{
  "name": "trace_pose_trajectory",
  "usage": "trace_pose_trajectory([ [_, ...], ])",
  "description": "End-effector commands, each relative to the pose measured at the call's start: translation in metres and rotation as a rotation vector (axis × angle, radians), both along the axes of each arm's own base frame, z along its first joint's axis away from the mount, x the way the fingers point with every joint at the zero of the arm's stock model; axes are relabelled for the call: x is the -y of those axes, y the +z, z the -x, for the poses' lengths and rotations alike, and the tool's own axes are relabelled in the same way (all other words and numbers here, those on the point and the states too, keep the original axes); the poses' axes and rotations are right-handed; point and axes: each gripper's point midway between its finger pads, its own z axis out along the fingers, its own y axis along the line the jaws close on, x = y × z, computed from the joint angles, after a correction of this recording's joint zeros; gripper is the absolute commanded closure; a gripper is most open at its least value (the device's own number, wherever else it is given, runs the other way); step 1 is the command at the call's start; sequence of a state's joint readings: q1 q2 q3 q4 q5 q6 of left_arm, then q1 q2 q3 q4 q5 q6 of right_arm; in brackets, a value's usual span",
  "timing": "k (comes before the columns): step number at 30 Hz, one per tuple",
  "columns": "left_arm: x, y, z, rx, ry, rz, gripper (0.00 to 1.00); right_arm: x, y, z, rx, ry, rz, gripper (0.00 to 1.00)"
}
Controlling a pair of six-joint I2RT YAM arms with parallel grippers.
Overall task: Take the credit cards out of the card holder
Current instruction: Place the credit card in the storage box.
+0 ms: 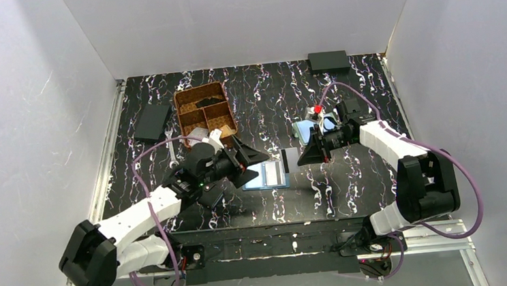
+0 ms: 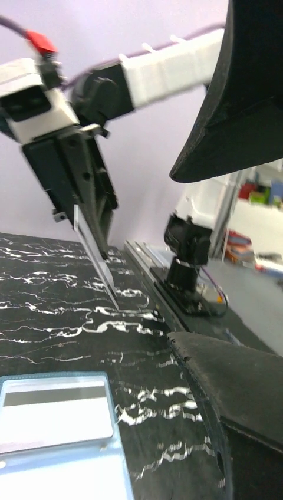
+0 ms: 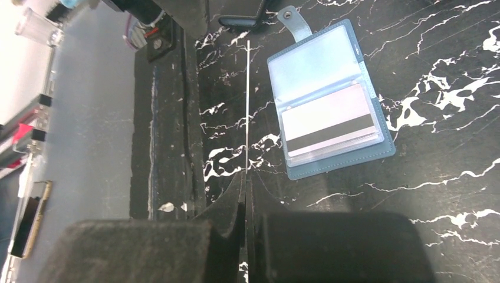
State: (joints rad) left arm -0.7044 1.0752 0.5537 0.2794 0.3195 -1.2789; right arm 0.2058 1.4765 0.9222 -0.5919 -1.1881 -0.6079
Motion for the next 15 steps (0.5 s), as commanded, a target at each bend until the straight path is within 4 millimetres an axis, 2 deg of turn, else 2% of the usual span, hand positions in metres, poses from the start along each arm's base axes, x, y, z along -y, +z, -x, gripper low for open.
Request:
trace_pose_trajectory([
  [1,0.019,0.027,-0.022,-0.191,0.154,0.145,0.05,0.001,0.01,0.0,0.151,0.041,0.044,0.99],
  [5,0.041,0.032,-0.024,-0.294,0.146,0.166,0.08,0.001,0.007,0.003,0.211,0.068,0.087,0.99],
  [8,0.053,0.022,-0.021,-0.401,0.15,0.107,0.1,0.002,0.005,0.002,0.254,0.075,0.114,0.99],
  [12,0.047,-0.001,-0.018,-0.513,0.208,-0.049,0.12,0.003,0.006,0.0,0.309,0.067,0.148,0.99],
  [15,0.046,-0.012,-0.016,-0.57,0.239,-0.065,0.13,0.003,0.006,-0.002,0.344,0.061,0.165,0.99],
])
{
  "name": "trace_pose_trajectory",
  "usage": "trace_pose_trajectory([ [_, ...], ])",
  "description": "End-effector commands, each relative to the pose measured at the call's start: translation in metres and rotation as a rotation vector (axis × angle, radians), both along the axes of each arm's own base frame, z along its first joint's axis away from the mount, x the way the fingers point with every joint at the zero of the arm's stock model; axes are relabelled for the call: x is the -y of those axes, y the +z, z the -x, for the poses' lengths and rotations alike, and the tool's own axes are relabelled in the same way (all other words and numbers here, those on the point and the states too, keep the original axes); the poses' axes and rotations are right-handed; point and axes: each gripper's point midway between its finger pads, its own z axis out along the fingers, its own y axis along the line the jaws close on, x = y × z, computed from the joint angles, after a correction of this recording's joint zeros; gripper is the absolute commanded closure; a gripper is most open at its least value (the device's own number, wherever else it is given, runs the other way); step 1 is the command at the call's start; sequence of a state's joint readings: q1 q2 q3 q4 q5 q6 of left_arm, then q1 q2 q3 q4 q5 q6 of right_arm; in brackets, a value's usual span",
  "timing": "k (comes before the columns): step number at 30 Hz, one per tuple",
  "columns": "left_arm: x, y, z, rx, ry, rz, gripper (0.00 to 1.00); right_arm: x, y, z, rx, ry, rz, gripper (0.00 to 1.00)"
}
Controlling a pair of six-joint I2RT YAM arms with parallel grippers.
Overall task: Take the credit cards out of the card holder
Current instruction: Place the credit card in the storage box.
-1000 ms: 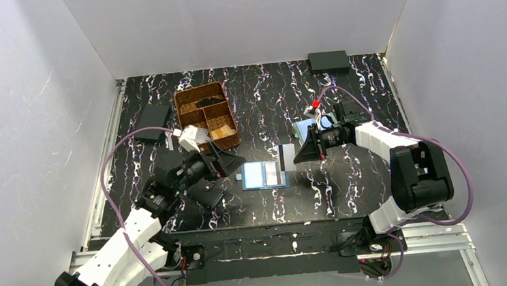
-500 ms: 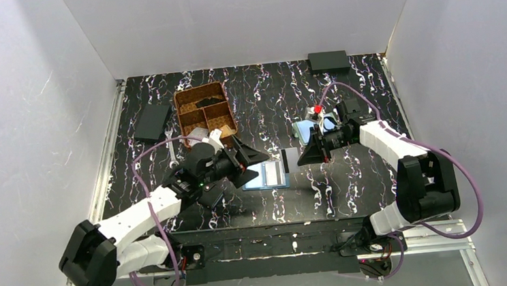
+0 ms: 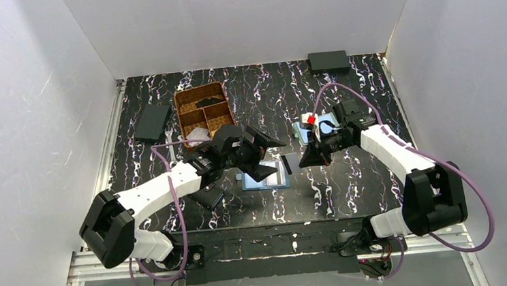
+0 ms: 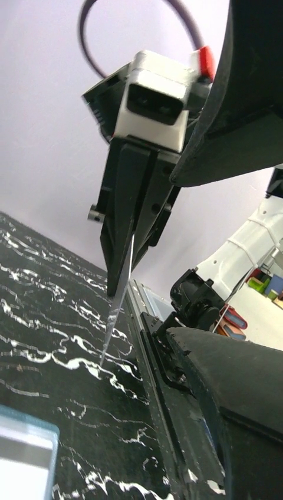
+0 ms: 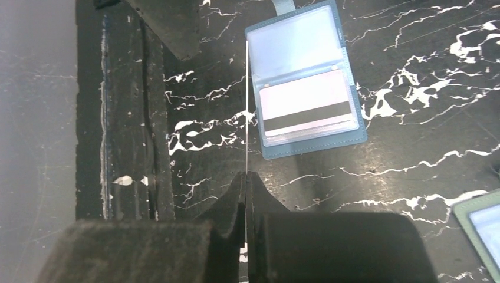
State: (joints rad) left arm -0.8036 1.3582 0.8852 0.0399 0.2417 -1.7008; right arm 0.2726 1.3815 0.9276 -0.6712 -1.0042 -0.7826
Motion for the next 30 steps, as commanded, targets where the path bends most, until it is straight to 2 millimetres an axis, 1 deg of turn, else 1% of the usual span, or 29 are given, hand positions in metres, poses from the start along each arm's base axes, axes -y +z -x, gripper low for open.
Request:
trace_pose_trajectory([
  [1,-0.012,-0.026,0.007,-0.145,0.065,-0.102,0.13,-0.001,0.014,-0.009,0.133,0.004,0.017,0.99],
  [6,-0.002,-0.032,0.008,-0.187,0.049,-0.1,0.14,-0.002,0.012,-0.011,0.187,0.0,0.055,0.99],
  [11,0.009,-0.036,0.008,-0.209,0.021,-0.087,0.21,-0.004,0.009,-0.012,0.242,-0.007,0.095,0.99],
  [20,0.016,-0.043,0.002,-0.221,0.036,-0.062,0.24,-0.01,0.004,-0.006,0.256,0.03,0.113,0.99],
  [22,0.018,-0.044,0.002,-0.224,0.033,-0.055,0.27,-0.012,0.003,-0.004,0.256,0.038,0.117,0.99],
  [23,0.019,-0.046,0.002,-0.228,0.03,-0.053,0.31,-0.012,0.002,-0.003,0.254,0.042,0.117,0.99],
  [25,0.023,-0.044,0.0,-0.22,0.021,-0.03,0.44,-0.013,0.001,-0.002,0.254,0.048,0.119,0.99],
  [27,0.025,-0.046,0.001,-0.224,0.012,-0.02,0.62,-0.013,0.001,0.0,0.255,0.061,0.12,0.99],
  [29,0.027,-0.048,0.001,-0.222,0.003,-0.019,0.86,-0.014,0.0,0.005,0.258,0.089,0.114,0.99],
  [30,0.028,-0.047,0.001,-0.209,-0.007,-0.018,0.96,-0.014,0.001,0.007,0.258,0.101,0.109,0.99],
])
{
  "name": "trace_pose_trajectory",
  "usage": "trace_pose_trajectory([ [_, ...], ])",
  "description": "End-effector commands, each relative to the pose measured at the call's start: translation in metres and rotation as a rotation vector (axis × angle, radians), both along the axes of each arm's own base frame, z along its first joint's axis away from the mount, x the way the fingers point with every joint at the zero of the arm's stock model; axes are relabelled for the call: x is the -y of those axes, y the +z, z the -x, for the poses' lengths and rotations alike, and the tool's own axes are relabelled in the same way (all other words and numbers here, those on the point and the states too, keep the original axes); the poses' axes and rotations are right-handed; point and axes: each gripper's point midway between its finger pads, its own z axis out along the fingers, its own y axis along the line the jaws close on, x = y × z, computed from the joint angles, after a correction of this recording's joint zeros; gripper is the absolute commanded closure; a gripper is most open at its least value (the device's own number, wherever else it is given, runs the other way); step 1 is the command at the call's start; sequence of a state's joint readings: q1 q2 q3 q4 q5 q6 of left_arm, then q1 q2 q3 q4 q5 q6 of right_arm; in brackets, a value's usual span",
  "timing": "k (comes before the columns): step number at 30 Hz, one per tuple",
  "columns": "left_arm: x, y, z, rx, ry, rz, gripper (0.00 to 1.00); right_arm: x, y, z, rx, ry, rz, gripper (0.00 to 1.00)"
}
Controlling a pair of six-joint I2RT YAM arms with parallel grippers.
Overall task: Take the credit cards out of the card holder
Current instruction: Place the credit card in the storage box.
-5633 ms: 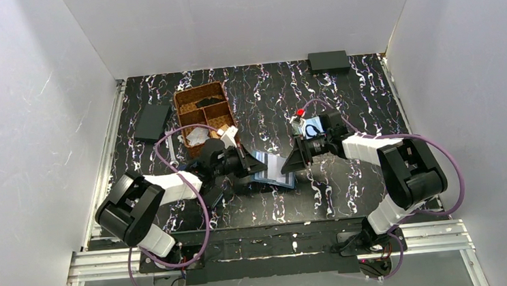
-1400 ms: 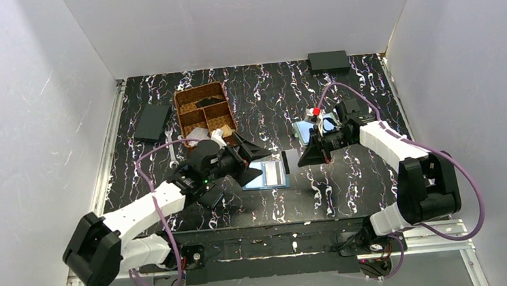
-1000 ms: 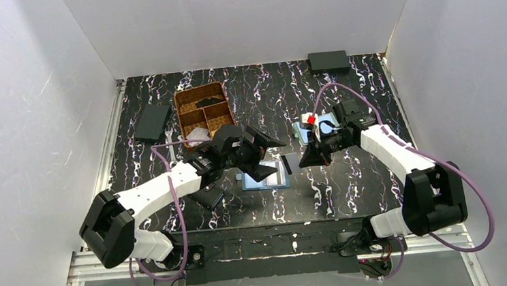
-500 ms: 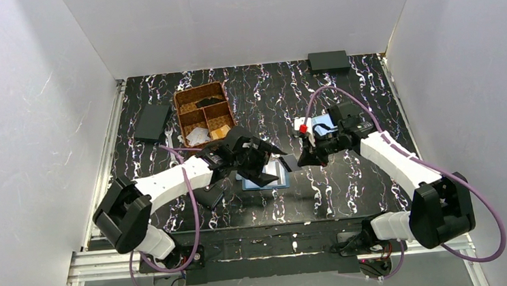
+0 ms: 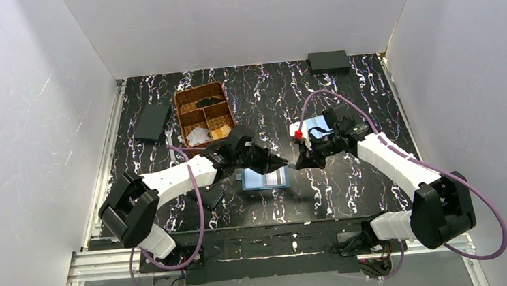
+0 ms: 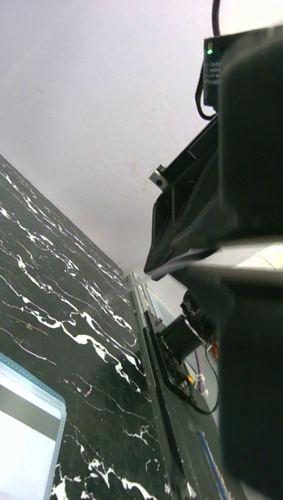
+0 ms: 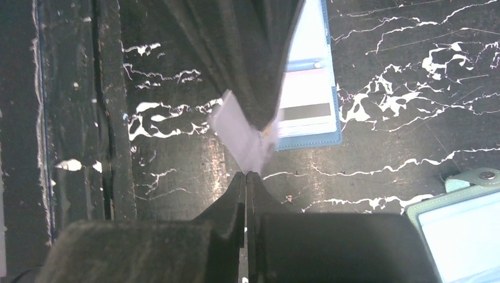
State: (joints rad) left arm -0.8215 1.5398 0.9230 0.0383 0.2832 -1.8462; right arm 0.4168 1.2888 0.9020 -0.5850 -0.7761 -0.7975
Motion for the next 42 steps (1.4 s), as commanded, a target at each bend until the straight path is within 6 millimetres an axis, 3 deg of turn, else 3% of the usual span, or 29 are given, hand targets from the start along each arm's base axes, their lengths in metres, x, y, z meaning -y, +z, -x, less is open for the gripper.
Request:
trace_pose_trajectory([
  [1,0.008,0.003,0.003,0.032,-0.05,0.024,1.0,-0.004,0.007,0.01,0.03,0.069,-0.031,0.99],
  [2,0.008,0.003,0.002,0.052,-0.061,0.024,1.0,-0.004,0.008,0.013,0.031,0.085,-0.036,0.94],
  [7,-0.002,0.004,-0.001,0.191,-0.105,-0.001,1.0,-0.002,0.019,0.029,0.007,0.159,-0.079,0.16],
  [10,-0.018,0.003,-0.002,0.363,-0.181,-0.071,1.0,0.006,0.029,0.031,-0.004,0.175,-0.114,0.03],
  [16,-0.048,0.023,0.021,0.89,-0.455,-0.166,1.0,0.018,0.048,0.021,-0.001,0.097,-0.199,0.02],
  [23,-0.085,0.043,0.041,1.293,-0.588,-0.272,1.0,0.027,0.055,0.012,-0.014,0.039,-0.242,0.02],
  [32,-0.105,0.068,0.042,1.466,-0.57,-0.326,1.0,0.033,0.048,0.004,-0.038,-0.002,-0.231,0.02],
  [42,-0.116,0.073,0.038,1.475,-0.533,-0.344,1.0,0.037,0.048,-0.003,-0.036,-0.038,-0.235,0.02],
])
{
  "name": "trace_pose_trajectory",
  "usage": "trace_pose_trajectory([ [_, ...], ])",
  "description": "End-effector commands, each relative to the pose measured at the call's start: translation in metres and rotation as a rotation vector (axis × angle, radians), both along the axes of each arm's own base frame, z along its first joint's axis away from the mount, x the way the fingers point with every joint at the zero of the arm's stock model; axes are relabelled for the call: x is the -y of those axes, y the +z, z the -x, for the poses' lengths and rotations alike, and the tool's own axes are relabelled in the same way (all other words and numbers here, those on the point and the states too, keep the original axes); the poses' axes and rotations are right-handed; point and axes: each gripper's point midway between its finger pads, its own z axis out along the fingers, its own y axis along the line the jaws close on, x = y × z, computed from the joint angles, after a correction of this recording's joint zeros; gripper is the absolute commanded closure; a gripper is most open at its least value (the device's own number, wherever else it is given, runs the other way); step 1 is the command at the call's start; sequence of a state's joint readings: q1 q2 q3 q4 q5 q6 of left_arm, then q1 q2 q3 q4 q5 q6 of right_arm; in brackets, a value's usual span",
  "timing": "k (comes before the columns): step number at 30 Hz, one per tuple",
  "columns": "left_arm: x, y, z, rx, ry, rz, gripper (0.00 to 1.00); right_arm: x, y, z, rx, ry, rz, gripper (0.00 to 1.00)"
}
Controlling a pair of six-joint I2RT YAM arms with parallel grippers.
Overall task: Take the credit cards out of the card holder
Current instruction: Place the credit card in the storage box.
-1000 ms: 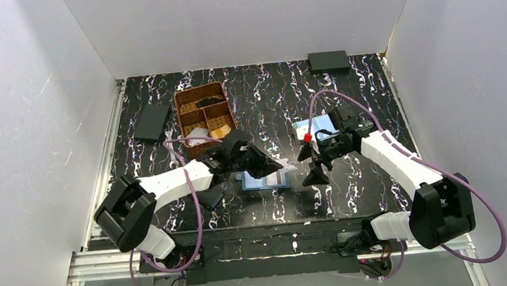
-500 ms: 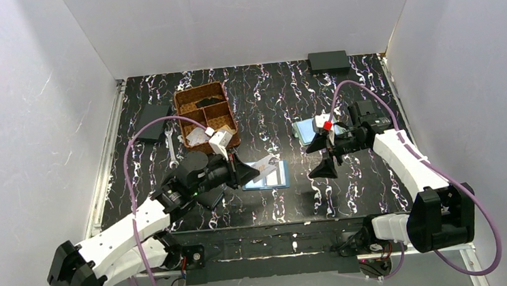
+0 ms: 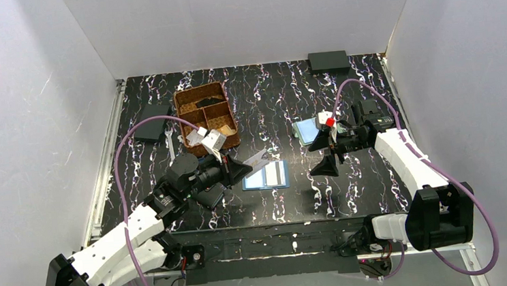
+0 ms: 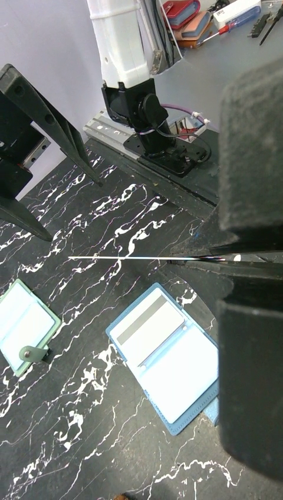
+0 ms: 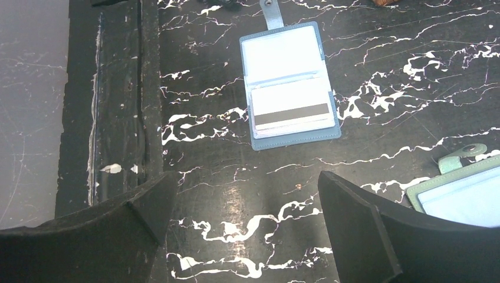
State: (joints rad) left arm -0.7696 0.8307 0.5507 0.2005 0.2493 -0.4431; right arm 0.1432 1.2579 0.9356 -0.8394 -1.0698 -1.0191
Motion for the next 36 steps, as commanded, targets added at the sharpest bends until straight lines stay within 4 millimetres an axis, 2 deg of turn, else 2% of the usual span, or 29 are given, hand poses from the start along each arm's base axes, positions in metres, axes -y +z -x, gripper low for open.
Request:
trace_pose_trajectory([
  [1,-0.011,0.005,-0.002,0.041,0.029,0.002,1.0,-0.002,0.013,-0.006,0.023,-0.006,-0.032,0.02],
  [16,-0.041,0.007,-0.011,0.02,0.12,0.073,1.0,0.001,0.013,-0.009,0.023,-0.023,-0.033,0.02],
  [36,-0.057,0.007,-0.02,0.007,0.173,0.097,1.0,0.002,0.014,-0.01,0.027,-0.03,-0.035,0.02],
])
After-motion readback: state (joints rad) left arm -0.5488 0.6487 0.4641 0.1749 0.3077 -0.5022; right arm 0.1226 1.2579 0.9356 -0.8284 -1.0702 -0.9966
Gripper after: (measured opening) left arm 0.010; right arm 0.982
